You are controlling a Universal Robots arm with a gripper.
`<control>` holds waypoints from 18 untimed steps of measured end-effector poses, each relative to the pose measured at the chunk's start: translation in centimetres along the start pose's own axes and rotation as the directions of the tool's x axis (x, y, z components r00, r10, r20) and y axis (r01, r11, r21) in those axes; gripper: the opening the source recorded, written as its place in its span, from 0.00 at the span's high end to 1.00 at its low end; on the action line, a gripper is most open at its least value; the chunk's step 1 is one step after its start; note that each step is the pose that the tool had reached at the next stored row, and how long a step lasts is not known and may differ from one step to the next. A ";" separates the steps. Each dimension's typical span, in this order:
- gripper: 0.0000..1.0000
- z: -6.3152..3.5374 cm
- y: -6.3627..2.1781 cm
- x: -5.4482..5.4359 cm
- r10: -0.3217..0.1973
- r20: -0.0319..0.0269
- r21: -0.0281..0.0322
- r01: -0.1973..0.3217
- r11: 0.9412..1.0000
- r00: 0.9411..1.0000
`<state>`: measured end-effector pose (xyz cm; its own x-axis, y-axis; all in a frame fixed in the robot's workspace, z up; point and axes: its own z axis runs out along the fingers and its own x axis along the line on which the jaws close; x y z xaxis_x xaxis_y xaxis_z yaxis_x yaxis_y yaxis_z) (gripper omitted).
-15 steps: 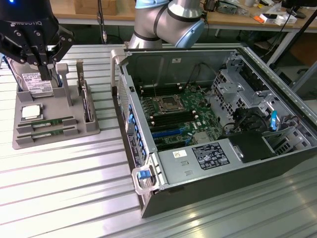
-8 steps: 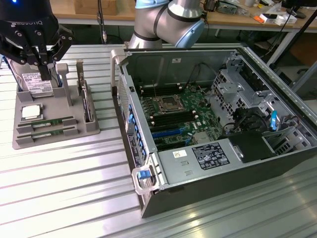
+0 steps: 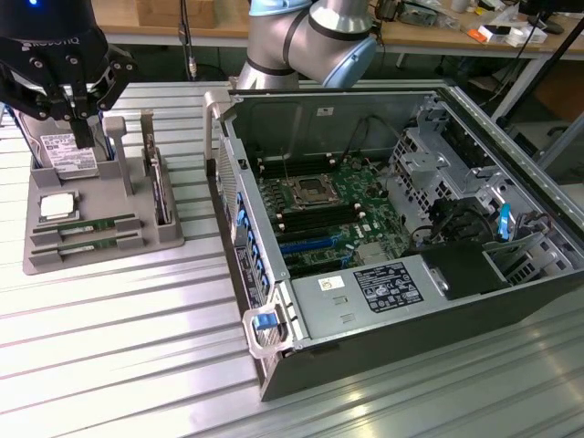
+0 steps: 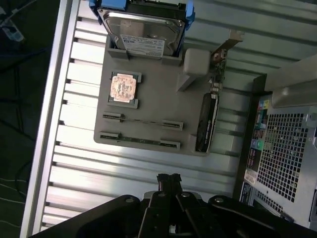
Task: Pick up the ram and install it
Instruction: 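Pick up the ram and move it above insertion slot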
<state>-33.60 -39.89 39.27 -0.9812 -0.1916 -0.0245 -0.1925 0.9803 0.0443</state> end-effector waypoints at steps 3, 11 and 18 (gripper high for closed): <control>0.90 0.00 0.00 0.0 -0.034 -0.001 -0.001 0.034 0.999 0.999; 0.90 0.00 0.00 0.0 -0.129 -0.006 -0.003 0.129 0.992 0.992; 0.90 0.00 0.00 0.0 -0.186 -0.008 -0.005 0.186 0.983 0.982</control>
<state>-33.60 -39.89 39.27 -0.9283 -0.3711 -0.0244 -0.3719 0.9272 0.0441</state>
